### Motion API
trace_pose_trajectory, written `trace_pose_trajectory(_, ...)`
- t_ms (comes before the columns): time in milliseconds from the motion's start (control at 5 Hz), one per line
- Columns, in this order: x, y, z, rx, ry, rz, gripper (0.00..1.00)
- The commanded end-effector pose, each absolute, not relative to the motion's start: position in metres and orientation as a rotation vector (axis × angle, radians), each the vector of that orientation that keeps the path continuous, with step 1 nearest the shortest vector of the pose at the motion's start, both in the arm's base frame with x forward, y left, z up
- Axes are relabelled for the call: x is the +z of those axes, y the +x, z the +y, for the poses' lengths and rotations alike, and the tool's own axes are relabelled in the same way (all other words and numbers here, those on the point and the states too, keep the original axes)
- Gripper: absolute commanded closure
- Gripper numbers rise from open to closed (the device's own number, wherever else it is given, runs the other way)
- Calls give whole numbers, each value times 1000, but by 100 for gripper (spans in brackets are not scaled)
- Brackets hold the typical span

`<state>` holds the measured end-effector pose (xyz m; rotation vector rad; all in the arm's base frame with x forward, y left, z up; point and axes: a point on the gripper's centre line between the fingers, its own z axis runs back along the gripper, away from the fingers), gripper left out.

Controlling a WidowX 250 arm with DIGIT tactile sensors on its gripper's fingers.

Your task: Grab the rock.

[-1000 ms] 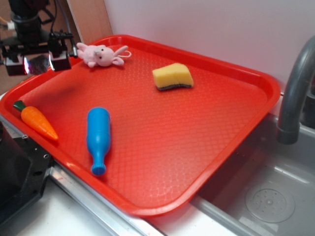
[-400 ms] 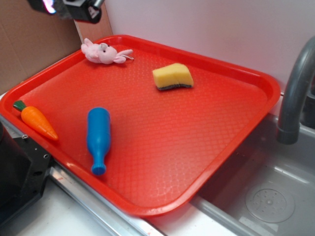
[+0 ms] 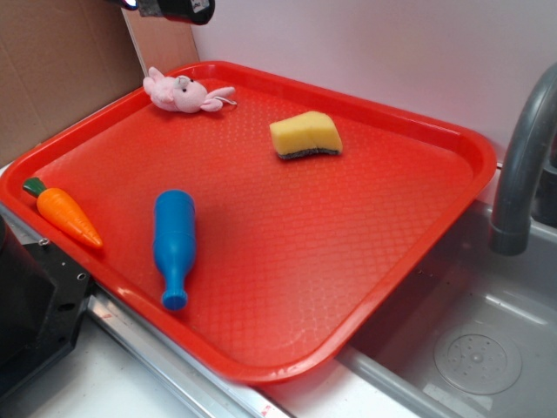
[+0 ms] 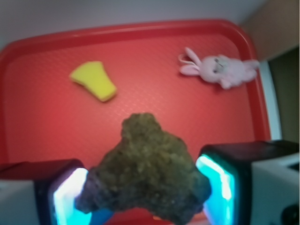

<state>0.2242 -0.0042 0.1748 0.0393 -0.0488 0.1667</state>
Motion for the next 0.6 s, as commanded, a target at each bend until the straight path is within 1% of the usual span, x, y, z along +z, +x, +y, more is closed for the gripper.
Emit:
trace_pose_trajectory(0, 198, 226, 28, 297, 111, 12, 100)
trace_pose_trajectory(200, 196, 231, 22, 317, 159, 76, 100)
trace_pose_trajectory(400, 198, 231, 24, 325, 173, 76, 100)
